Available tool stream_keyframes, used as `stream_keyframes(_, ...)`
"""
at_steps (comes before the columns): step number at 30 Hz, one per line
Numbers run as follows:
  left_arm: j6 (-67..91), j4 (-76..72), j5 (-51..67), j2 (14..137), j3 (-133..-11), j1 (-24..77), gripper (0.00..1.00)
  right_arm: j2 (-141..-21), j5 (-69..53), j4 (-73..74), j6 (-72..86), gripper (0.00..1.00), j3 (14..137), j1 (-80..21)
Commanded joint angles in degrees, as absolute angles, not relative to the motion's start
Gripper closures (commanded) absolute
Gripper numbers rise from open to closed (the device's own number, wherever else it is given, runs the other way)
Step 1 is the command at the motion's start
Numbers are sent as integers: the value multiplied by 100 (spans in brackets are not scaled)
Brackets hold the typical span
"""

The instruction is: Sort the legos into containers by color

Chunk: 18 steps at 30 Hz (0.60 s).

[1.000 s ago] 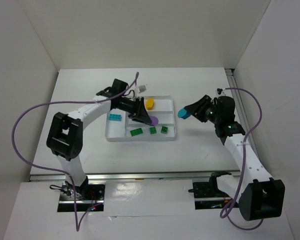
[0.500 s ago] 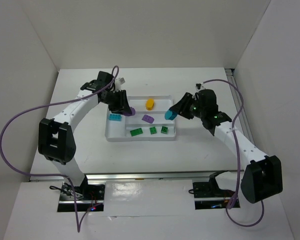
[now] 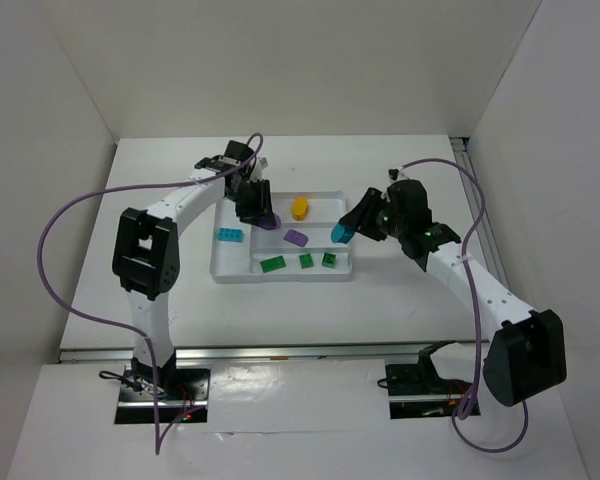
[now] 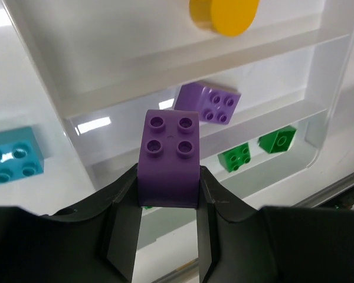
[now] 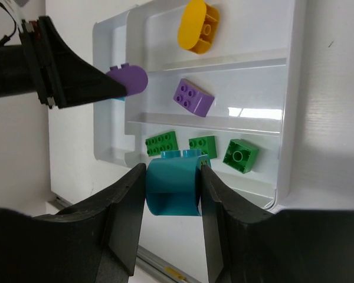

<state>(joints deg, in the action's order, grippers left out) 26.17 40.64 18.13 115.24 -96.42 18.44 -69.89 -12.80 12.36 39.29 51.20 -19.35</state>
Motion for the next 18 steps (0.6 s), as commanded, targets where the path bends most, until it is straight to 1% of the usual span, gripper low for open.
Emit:
stream_keyframes(1, 2716, 4140, 1635, 11163, -9379, 1986, 100, -6855, -1072, 1327, 3823, 100, 5405, -1934)
stream_keyframes(6, 2716, 4087, 1477, 11109, -9053, 2092, 100, -6855, -1125, 1275, 3876, 100, 5353, -1934)
stream_keyframes(12, 2769, 3964, 1293, 11162, -9114, 2258, 100, -6855, -1125, 1274, 3876, 100, 5353, -1934)
stream_keyframes(13, 2769, 4051, 1222, 11162, -9193, 2259, 95, -6855, -1125, 1274, 3876, 100, 5353, -1934)
stream_keyframes(14, 2821, 4147, 1074, 11162, -9193, 2311, 75, -6855, -1125, 1327, 3876, 100, 5353, -1934)
stream_keyframes(15, 2821, 4148, 985, 11162, -9272, 2372, 62, -6855, -1125, 1327, 3876, 100, 5353, -1934)
stream_keyframes(16, 2821, 4201, 923, 11162, -9272, 2373, 40, -6855, -1125, 1327, 3876, 100, 5353, -1934)
stream_keyframes(17, 2821, 4201, 827, 11162, -9342, 2434, 40, -6855, -1125, 1327, 3876, 100, 5353, -1934)
stream_keyframes(18, 2821, 4253, 826, 11162, -9343, 2435, 19, -6855, -1125, 1327, 3876, 100, 5300, -1934)
